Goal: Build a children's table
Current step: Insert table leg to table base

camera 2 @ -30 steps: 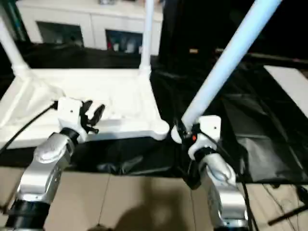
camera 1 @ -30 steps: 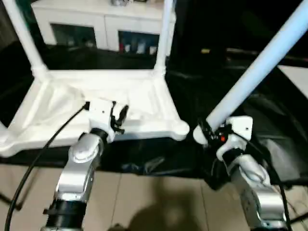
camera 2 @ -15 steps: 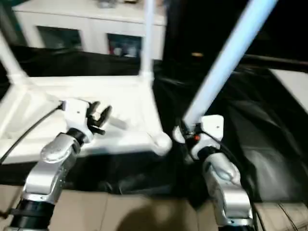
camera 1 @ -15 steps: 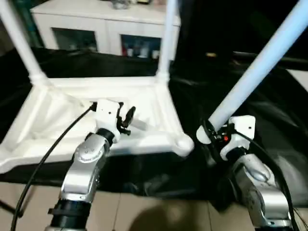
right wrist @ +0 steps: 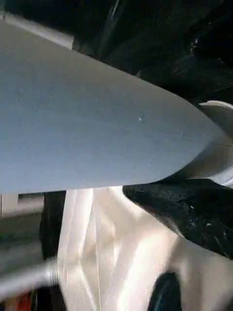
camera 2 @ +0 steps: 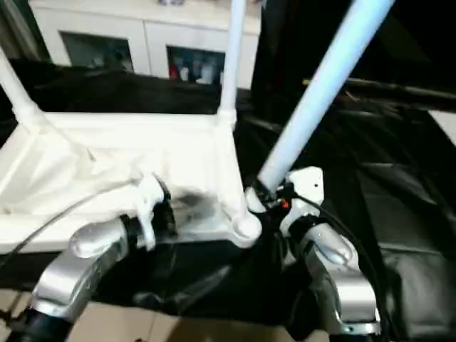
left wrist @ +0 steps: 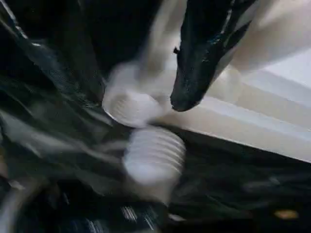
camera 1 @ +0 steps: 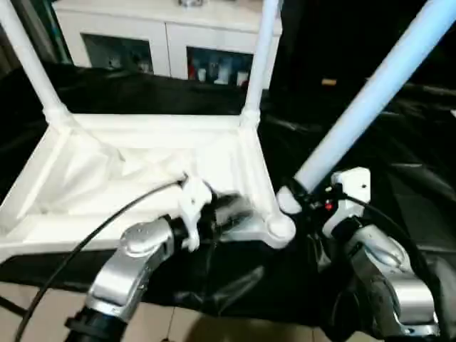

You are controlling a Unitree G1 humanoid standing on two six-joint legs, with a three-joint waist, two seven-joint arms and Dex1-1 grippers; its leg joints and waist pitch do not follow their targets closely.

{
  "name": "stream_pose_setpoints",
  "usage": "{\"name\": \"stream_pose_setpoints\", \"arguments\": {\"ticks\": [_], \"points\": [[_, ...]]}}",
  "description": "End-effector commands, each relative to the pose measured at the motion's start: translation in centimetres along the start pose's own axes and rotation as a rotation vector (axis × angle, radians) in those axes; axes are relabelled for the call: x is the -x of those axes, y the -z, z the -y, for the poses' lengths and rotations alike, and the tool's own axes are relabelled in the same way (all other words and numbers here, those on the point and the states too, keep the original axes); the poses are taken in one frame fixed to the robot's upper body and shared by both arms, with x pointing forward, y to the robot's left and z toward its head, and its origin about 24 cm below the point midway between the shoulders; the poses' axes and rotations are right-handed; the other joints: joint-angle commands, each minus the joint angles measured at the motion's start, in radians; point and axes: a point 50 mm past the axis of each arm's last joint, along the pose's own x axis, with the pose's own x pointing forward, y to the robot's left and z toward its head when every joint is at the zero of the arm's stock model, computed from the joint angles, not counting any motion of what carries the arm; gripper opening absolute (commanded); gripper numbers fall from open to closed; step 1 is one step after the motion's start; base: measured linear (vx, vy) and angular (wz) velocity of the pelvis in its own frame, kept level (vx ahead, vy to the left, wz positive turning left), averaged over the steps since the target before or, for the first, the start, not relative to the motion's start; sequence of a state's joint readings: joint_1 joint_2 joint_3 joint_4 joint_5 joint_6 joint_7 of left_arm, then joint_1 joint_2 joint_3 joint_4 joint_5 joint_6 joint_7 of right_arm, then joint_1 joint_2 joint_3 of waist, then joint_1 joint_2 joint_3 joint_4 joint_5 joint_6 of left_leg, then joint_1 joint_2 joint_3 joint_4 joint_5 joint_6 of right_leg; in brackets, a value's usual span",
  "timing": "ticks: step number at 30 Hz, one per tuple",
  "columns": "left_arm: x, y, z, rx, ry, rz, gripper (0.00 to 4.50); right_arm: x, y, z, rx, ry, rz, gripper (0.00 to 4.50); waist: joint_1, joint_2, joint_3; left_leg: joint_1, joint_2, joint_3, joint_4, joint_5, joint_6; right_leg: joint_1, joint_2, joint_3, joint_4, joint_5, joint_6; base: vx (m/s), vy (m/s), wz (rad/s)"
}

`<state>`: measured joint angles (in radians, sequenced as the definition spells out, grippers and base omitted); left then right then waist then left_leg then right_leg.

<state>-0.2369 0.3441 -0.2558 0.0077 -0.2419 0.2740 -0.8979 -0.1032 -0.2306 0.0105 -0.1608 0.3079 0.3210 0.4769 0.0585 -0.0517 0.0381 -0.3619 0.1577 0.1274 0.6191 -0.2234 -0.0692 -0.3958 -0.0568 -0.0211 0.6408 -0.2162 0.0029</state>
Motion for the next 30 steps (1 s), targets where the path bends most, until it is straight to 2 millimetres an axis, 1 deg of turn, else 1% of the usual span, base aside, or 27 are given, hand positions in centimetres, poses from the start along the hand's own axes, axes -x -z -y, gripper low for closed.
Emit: {"name": "stream_pose_setpoints", "arguments": {"ticks": [1, 2, 3, 4, 5, 6, 7, 9, 10, 11, 12, 13, 14, 16, 17, 18, 19, 20, 21, 22, 23, 24, 25, 27, 28, 29, 30], "points": [[-0.6, 0.4, 0.0, -0.037, 0.085, -0.112, 2.8, 0.0, -0.7, 0.0, 0.042, -0.056, -0.021, 1.85, -0.003, 0.007, -0.016, 0.027, 0.055, -0.002, -0.101, -0.395, -0.023, 0.026, -0.07, 0.036, -0.111, -0.472, -0.122, -0.091, -0.004, 0.05], [-0.7, 0.4, -0.1, -0.042, 0.084, -0.119, 2.92, 0.0, -0.7, 0.0, 0.045, -0.057, -0.024, 1.85, -0.001, 0.008, -0.012, 0.036, 0.054, -0.001, -0.1, -0.431, -0.032, 0.016, -0.071, 0.036, -0.123, -0.554, -0.1, -0.096, 0.004, 0.08], [-0.8, 0.5, -0.3, -0.057, 0.081, -0.141, 2.97, 0.0, -0.6, 0.1, 0.056, -0.06, -0.036, 1.85, -0.001, 0.005, -0.01, 0.046, 0.053, 0.0, -0.096, -0.456, -0.04, 0.005, -0.076, 0.039, -0.137, -0.64, -0.068, -0.096, 0.004, 0.08], [-1.0, 0.6, -0.7, -0.078, 0.08, -0.166, 2.97, 0.1, -0.5, 0.1, 0.063, -0.069, -0.052, 1.85, -0.001, 0.005, -0.012, 0.043, 0.053, -0.001, -0.097, -0.447, -0.044, 0.009, -0.08, 0.038, -0.143, -0.671, -0.048, -0.093, 0.01, 0.08], [-1.0, 0.6, -0.9, -0.083, 0.081, -0.171, 2.97, 0.1, -0.5, 0.1, 0.061, -0.074, -0.055, 1.85, 0.0, 0.005, -0.018, 0.035, 0.055, -0.004, -0.101, -0.424, -0.044, 0.018, -0.083, 0.038, -0.138, -0.649, -0.046, -0.059, 0.022, -0.04], [-1.2, 0.5, -1.1, -0.095, 0.079, -0.18, 2.97, 0.1, -0.5, 0.0, 0.063, -0.081, -0.062, 1.85, 0.001, 0.005, -0.028, 0.015, 0.059, -0.006, -0.109, -0.342, -0.038, 0.036, -0.084, 0.039, -0.126, -0.54, -0.059, -0.059, 0.022, -0.04], [-1.3, 0.5, -1.4, -0.1, 0.075, -0.192, 2.97, 0.1, -0.5, 0.0, 0.067, -0.086, -0.067, 1.85, 0.001, 0.006, -0.028, 0.01, 0.06, -0.003, -0.112, -0.297, -0.033, 0.037, -0.079, 0.037, -0.119, -0.449, -0.076, 0.0, 0.0, 0.0], [-1.4, 0.5, -1.8, -0.121, 0.083, -0.22, 2.97, 0.2, -0.5, 0.0, 0.07, -0.096, -0.077, 1.85, 0.002, 0.006, -0.027, 0.016, 0.061, 0.002, -0.111, -0.292, -0.029, 0.032, -0.078, 0.039, -0.116, -0.39, -0.104, 0.0, 0.0, 0.0], [-1.7, 0.3, -2.2, -0.147, 0.094, -0.25, 2.97, 0.2, -0.4, -0.1, 0.087, -0.11, -0.094, 1.85, 0.003, 0.009, -0.027, 0.014, 0.059, 0.003, -0.111, -0.291, -0.028, 0.034, -0.078, 0.04, -0.114, -0.385, -0.112, 0.0, 0.0, 0.0], [-1.8, 0.1, -2.4, -0.16, 0.093, -0.257, 2.97, 0.3, -0.3, -0.1, 0.094, -0.114, -0.101, 1.85, 0.002, 0.006, -0.027, 0.014, 0.059, 0.005, -0.111, -0.29, -0.027, 0.035, -0.077, 0.041, -0.115, -0.387, -0.111, 0.0, 0.0, 0.0], [-1.8, 0.1, -2.4, -0.16, 0.093, -0.257, 2.97, 0.3, -0.3, -0.1, 0.094, -0.114, -0.101, 1.85, 0.004, 0.007, -0.028, 0.015, 0.059, 0.006, -0.11, -0.287, -0.026, 0.034, -0.078, 0.042, -0.115, -0.384, -0.113, 0.0, 0.0, 0.0], [-2.0, 0.0, -2.6, -0.17, 0.092, -0.262, 2.97, 0.3, -0.2, -0.1, 0.099, -0.118, -0.107, 1.85, 0.007, 0.005, -0.03, 0.017, 0.061, 0.009, -0.106, -0.261, -0.019, 0.033, -0.081, 0.045, -0.112, -0.343, -0.13, 0.0, 0.0, 0.0], [-2.2, -0.2, -3.1, -0.192, 0.077, -0.278, 2.97, 0.4, -0.2, -0.1, 0.104, -0.113, -0.109, 1.85, 0.007, 0.007, -0.031, 0.013, 0.06, 0.009, -0.107, -0.25, -0.018, 0.037, -0.081, 0.044, -0.11, -0.333, -0.133, 0.0, 0.0, 0.0], [-2.4, -0.3, -3.5, -0.195, 0.07, -0.286, 2.97, 0.4, -0.2, 0.0, 0.103, -0.108, -0.104, 1.85, 0.009, 0.007, -0.036, 0.014, 0.059, 0.013, -0.102, -0.219, -0.014, 0.037, -0.078, 0.045, -0.107, -0.292, -0.139, 0.0, 0.0, 0.0], [-2.4, -0.2, -3.5, -0.195, 0.07, -0.292, 2.68, 0.4, -0.2, -0.1, 0.101, -0.107, -0.101, 1.85, 0.01, 0.007, -0.037, 0.013, 0.06, 0.013, -0.101, -0.207, -0.011, 0.038, -0.079, 0.045, -0.106, -0.275, -0.145, 0.054, -0.021, 0.01], [-2.4, -0.2, -3.6, -0.196, 0.075, -0.299, 2.68, 0.5, -0.2, 0.0, 0.1, -0.106, -0.1, 1.85, 0.01, 0.009, -0.041, 0.009, 0.061, 0.013, -0.099, -0.17, -0.005, 0.042, -0.081, 0.045, -0.099, -0.218, -0.162, 0.054, -0.021, 0.01], [-2.4, -0.1, -3.6, -0.193, 0.084, -0.308, 2.6, 0.5, -0.2, 0.0, 0.096, -0.104, -0.1, 1.85, 0.012, 0.009, -0.046, 0.006, 0.06, 0.016, -0.094, -0.112, 0.003, 0.047, -0.078, 0.043, -0.089, -0.124, -0.178, 0.068, -0.021, -0.02], [-2.4, 0.0, -3.6, -0.183, 0.097, -0.317, 2.6, 0.6, -0.1, 0.1, 0.095, -0.097, -0.103, 1.85, 0.013, 0.012, -0.048, 0.007, 0.059, 0.017, -0.091, -0.082, 0.008, 0.048, -0.076, 0.042, -0.083, -0.07, -0.188, 0.07, -0.015, -0.02], [-2.5, 0.1, -3.6, -0.173, 0.105, -0.321, 2.38, 0.7, 0.0, 0.2, 0.095, -0.089, -0.107, 1.85, 0.013, 0.01, -0.05, 0.006, 0.058, 0.019, -0.089, -0.054, 0.015, 0.05, -0.074, 0.042, -0.079, -0.016, -0.197, 0.07, -0.015, -0.02], [-2.6, 0.4, -3.8, -0.15, 0.114, -0.336, 2.38, 0.8, 0.1, 0.5, 0.089, -0.078, -0.108, 1.85, 0.014, 0.008, -0.056, 0.002, 0.051, 0.023, -0.083, 0.006, 0.034, 0.057, -0.069, 0.041, -0.067, 0.121, -0.22, 0.059, -0.006, -0.01], [-2.6, 0.5, -3.8, -0.144, 0.116, -0.347, 2.26, 0.8, 0.1, 0.5, 0.088, -0.074, -0.108, 1.85, 0.016, 0.012, -0.059, 0.003, 0.052, 0.023, -0.081, 0.022, 0.04, 0.058, -0.069, 0.041, -0.062, 0.159, -0.23, 0.0, 0.0, 0.0], [-2.6, 0.6, -3.9, -0.142, 0.118, -0.353, 2.26, 0.8, 0.1, 0.6, 0.088, -0.072, -0.108, 1.85, 0.016, 0.01, -0.061, 0.001, 0.051, 0.022, -0.079, 0.041, 0.047, 0.061, -0.069, 0.04, -0.058, 0.197, -0.239, 0.0, 0.0, 0.0], [-2.7, 0.7, -3.9, -0.141, 0.121, -0.359, 2.06, 0.8, 0.1, 0.6, 0.088, -0.07, -0.108, 1.85, 0.018, 0.009, -0.06, 0.003, 0.052, 0.026, -0.075, 0.051, 0.062, 0.056, -0.067, 0.04, -0.057, 0.235, -0.253, 0.0, 0.0, 0.0], [-2.7, 0.9, -4.1, -0.128, 0.135, -0.377, 1.99, 0.9, 0.1, 0.8, 0.087, -0.059, -0.106, 1.85, 0.021, 0.015, -0.053, 0.002, 0.055, 0.026, -0.08, 0.005, 0.065, 0.056, -0.071, 0.039, -0.063, 0.18, -0.263, 0.0, 0.0, 0.0], [-2.7, 0.9, -4.2, -0.122, 0.141, -0.387, 1.8, 0.9, 0.0, 0.9, 0.088, -0.051, -0.105, 1.84, 0.022, 0.015, -0.048, 0.007, 0.059, 0.027, -0.085, -0.062, 0.05, 0.053, -0.072, 0.039, -0.073, 0.08, -0.257, 0.0, 0.0, 0.0], [-2.7, 0.9, -4.2, -0.124, 0.146, -0.39, 1.8, 1.0, 0.0, 1.0, 0.089, -0.048, -0.105, 1.84, 0.022, 0.016, -0.047, 0.007, 0.06, 0.026, -0.086, -0.078, 0.044, 0.052, -0.073, 0.039, -0.075, 0.049, -0.252, 0.0, 0.0, 0.0], [-2.7, 0.8, -4.3, -0.125, 0.149, -0.391, 1.69, 1.0, 0.0, 1.0, 0.089, -0.046, -0.104, 1.84, 0.022, 0.014, -0.044, 0.007, 0.061, 0.026, -0.09, -0.109, 0.03, 0.053, -0.074, 0.04, -0.08, -0.012, -0.24, 0.0, 0.0, 0.0]]}}
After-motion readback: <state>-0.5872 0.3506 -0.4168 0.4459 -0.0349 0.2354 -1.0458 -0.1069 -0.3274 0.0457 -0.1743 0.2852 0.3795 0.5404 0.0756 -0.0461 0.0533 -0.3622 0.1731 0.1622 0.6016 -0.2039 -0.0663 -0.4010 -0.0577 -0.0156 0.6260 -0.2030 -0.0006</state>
